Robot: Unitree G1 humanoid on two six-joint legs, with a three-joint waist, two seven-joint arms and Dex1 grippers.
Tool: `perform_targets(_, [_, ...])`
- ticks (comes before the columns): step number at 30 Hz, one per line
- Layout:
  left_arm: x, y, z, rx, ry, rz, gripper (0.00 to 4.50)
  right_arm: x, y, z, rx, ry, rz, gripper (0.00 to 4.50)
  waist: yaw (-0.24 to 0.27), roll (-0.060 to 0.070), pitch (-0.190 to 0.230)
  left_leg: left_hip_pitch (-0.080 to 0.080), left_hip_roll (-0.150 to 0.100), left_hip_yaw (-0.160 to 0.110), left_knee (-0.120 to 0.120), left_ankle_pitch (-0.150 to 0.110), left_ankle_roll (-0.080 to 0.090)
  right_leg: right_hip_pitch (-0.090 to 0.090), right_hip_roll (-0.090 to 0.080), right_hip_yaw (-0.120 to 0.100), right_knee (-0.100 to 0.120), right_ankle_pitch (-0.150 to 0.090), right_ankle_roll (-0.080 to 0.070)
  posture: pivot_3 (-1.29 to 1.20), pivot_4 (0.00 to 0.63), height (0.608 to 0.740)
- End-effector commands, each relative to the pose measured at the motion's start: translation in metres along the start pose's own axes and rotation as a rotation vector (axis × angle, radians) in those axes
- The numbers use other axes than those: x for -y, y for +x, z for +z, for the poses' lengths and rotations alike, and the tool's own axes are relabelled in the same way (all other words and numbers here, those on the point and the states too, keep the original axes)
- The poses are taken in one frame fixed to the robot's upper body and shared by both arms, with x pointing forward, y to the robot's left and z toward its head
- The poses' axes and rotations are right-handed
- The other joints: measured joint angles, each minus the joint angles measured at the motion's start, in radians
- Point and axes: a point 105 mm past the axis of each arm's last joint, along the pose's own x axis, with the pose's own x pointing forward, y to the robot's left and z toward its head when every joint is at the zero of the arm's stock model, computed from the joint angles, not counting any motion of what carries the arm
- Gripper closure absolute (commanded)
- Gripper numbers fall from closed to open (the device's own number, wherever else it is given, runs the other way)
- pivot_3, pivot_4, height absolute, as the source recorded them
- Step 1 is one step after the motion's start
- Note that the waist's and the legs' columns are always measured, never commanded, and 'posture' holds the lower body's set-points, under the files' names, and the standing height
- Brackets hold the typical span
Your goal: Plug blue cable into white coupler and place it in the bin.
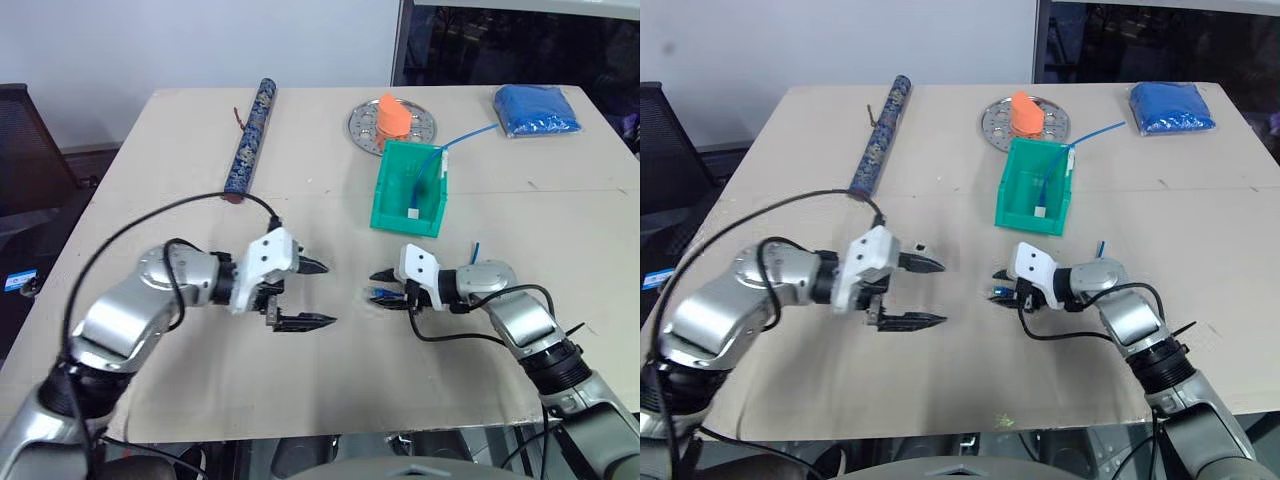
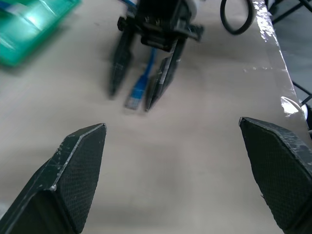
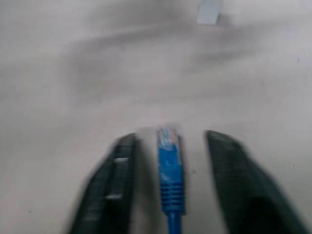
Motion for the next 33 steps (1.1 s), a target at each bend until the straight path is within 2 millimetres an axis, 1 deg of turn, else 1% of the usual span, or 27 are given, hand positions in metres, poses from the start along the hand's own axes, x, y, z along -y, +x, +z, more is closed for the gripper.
perform_targets(1, [-0.01, 0.012, 0.0, -0.032, 0.07, -0.006, 0.0, 0.012, -0.033, 0.015, 0.074, 0.014, -0.095, 0.42, 0.001, -0.001, 0.0, 0.0, 0.0, 0.0, 0.0, 0.0, 0.0, 0.0, 0.0, 0.0, 0.0, 0.0, 0.0, 0.0, 0.15, 0.74])
perform_targets(2, [-0.013, 0.018, 0.0, -0.03, 0.074, -0.01, 0.0, 0.011, -0.043, 0.015, 0.093, 0.032, -0.11, 0.03, 0.003, -0.001, 0.0, 0.0, 0.0, 0.0, 0.0, 0.0, 0.0, 0.0, 0.0, 0.0, 0.0, 0.0, 0.0, 0.0, 0.15, 0.74])
perform_targets(6, [-0.024, 0.043, -0.002, -0.013, 0.095, -0.031, 0.0, 0.004, -0.079, 0.007, 0.146, 0.103, -0.166, 0.03, 0.003, -0.001, 0.0, 0.0, 0.0, -0.001, 0.0, 0.0, 0.001, 0.001, 0.0, 0.0, 0.0, 0.0, 0.0, 0.0, 0.15, 0.74])
perform_targets(8, [-0.029, 0.054, -0.007, -0.02, 0.105, -0.051, 0.0, -0.004, -0.097, -0.004, 0.133, 0.139, -0.182, 0.03, -0.001, -0.001, 0.0, 0.0, 0.001, -0.001, 0.0, 0.0, 0.001, 0.001, 0.001, 0.0, 0.0, 0.0, 0.0, 0.0, 0.15, 0.74])
perform_targets(10, [-0.032, 0.062, -0.012, -0.038, 0.126, -0.077, 0.0, -0.011, -0.11, -0.009, 0.134, 0.15, -0.202, 0.03, -0.004, -0.001, 0.0, 0.0, 0.001, -0.001, 0.0, -0.001, 0.001, 0.001, 0.001, 0.0, 0.001, 0.0, 0.001, 0.0, 0.15, 0.74])
perform_targets(13, [-0.034, 0.068, -0.016, -0.054, 0.137, -0.107, 0.0, -0.014, -0.12, -0.012, 0.144, 0.164, -0.239, 0.03, -0.006, -0.001, 0.0, 0.002, 0.002, 0.001, 0.001, -0.001, 0.002, 0.001, 0.002, 0.001, 0.002, 0.0, 0.001, 0.0, 0.15, 0.74])
perform_targets(15, [-0.036, 0.07, -0.019, -0.062, 0.136, -0.127, 0.52, -0.017, -0.123, -0.011, 0.15, 0.167, -0.25, 0.0, -0.003, -0.001, 0.0, 0.002, 0.002, 0.0, 0.002, -0.001, 0.002, 0.001, 0.002, 0.001, 0.004, 0.0, 0.001, 0.0, 0.15, 0.74])
perform_targets(16, [-0.036, 0.07, -0.02, -0.065, 0.139, -0.138, 0.7, -0.018, -0.124, -0.01, 0.158, 0.169, -0.254, 0.0, -0.003, -0.001, 0.0, 0.002, 0.002, 0.0, 0.006, -0.001, 0.002, 0.001, 0.002, 0.001, 0.007, 0.0, 0.001, 0.0, 0.15, 0.74])
perform_targets(19, [-0.034, 0.072, -0.021, -0.064, 0.147, -0.177, 1.95, -0.021, -0.124, -0.002, 0.193, 0.177, -0.268, 0.0, -0.002, -0.001, 0.0, 0.001, 0.004, -0.001, 0.012, -0.001, 0.002, 0.003, 0.002, 0.0, 0.009, -0.001, 0.002, 0.0, 0.15, 0.74])
perform_targets(21, [-0.032, 0.073, -0.02, -0.059, 0.146, -0.196, 2.96, -0.023, -0.124, -0.001, 0.198, 0.179, -0.269, 0.0, -0.003, -0.001, 0.0, 0.001, 0.003, -0.001, 0.014, -0.001, 0.002, 0.003, 0.001, 0.001, 0.01, -0.002, 0.004, 0.0, 0.15, 0.74])
perform_targets(22, [-0.031, 0.072, -0.019, -0.053, 0.141, -0.211, 3.08, -0.025, -0.124, 0.0, 0.203, 0.185, -0.268, 0.0, -0.003, -0.001, 0.0, 0.001, 0.003, -0.001, 0.014, -0.001, 0.002, 0.003, 0.001, 0.001, 0.01, -0.002, 0.004, 0.0, 0.15, 0.74])
perform_targets(23, [-0.03, 0.071, -0.017, -0.044, 0.135, -0.217, 3.57, -0.028, -0.125, -0.001, 0.199, 0.215, -0.254, 0.0, -0.002, -0.001, 0.0, 0.001, 0.003, -0.001, 0.015, -0.001, 0.002, 0.003, 0.001, 0.001, 0.01, -0.002, 0.003, 0.0, 0.15, 0.74])
perform_targets(24, [-0.031, 0.071, -0.014, -0.025, 0.129, -0.219, 3.72, -0.033, -0.125, -0.003, 0.185, 0.256, -0.231, 0.0, -0.001, -0.001, 0.0, 0.001, 0.003, -0.001, 0.015, -0.001, 0.002, 0.003, 0.001, 0.001, 0.01, -0.001, 0.003, 0.0, 0.15, 0.74])
perform_targets(25, [-0.035, 0.071, -0.004, 0.039, 0.095, -0.199, 4.18, -0.037, -0.125, -0.002, 0.194, 0.295, -0.219, 0.0, 0.001, -0.001, 0.0, 0.001, 0.003, -0.001, 0.015, -0.001, 0.002, 0.003, 0.001, 0.001, 0.01, 0.0, 0.002, 0.0, 0.15, 0.74])
perform_targets(26, [-0.041, 0.071, 0.008, 0.116, 0.051, -0.174, 4.47, -0.039, -0.126, -0.001, 0.213, 0.333, -0.22, 0.0, 0.001, -0.001, 0.0, 0.0, 0.003, -0.002, 0.014, -0.001, 0.002, 0.003, 0.001, 0.0, 0.01, 0.0, 0.0, 0.0, 0.15, 0.74])
perform_targets(27, [-0.049, 0.07, 0.025, 0.219, -0.01, -0.144, 4.47, -0.04, -0.126, 0.003, 0.253, 0.377, -0.225, 0.0, 0.001, -0.001, 0.0, 0.0, 0.003, -0.002, 0.015, -0.001, 0.003, 0.003, 0.001, 0.0, 0.011, 0.0, 0.0, 0.0, 0.15, 0.74])
perform_targets(29, [-0.059, 0.066, 0.05, 0.371, -0.093, -0.119, 4.47, -0.041, -0.125, 0.011, 0.332, 0.438, -0.239, 0.0, 0.004, -0.003, 0.002, -0.001, 0.003, -0.003, 0.015, -0.002, 0.003, 0.003, 0.0, -0.001, 0.01, 0.0, 0.0, 0.0, 0.15, 0.74])
perform_targets(30, [-0.06, 0.063, 0.061, 0.428, -0.126, -0.126, 4.47, -0.039, -0.123, 0.014, 0.369, 0.463, -0.247, 0.0, 0.002, -0.005, 0.002, -0.001, 0.003, -0.004, 0.016, -0.002, 0.003, 0.003, -0.001, -0.001, 0.011, 0.0, 0.001, 0.0, 0.15, 0.74])
perform_targets(32, [-0.056, 0.055, 0.082, 0.547, -0.219, -0.196, 4.47, -0.035, -0.117, 0.023, 0.44, 0.498, -0.257, 0.0, -0.005, -0.005, 0.002, -0.001, 0.004, -0.004, 0.016, -0.002, 0.003, 0.003, -0.002, -0.001, 0.011, -0.001, 0.003, 0.0, 0.15, 0.74])
perform_targets(33, [-0.054, 0.051, 0.089, 0.579, -0.247, -0.235, 4.47, -0.032, -0.112, 0.029, 0.477, 0.512, -0.258, 0.0, -0.008, -0.005, 0.002, 0.0, 0.004, -0.003, 0.016, -0.002, 0.003, 0.003, -0.002, 0.0, 0.011, -0.001, 0.003, 0.0, 0.15, 0.74])
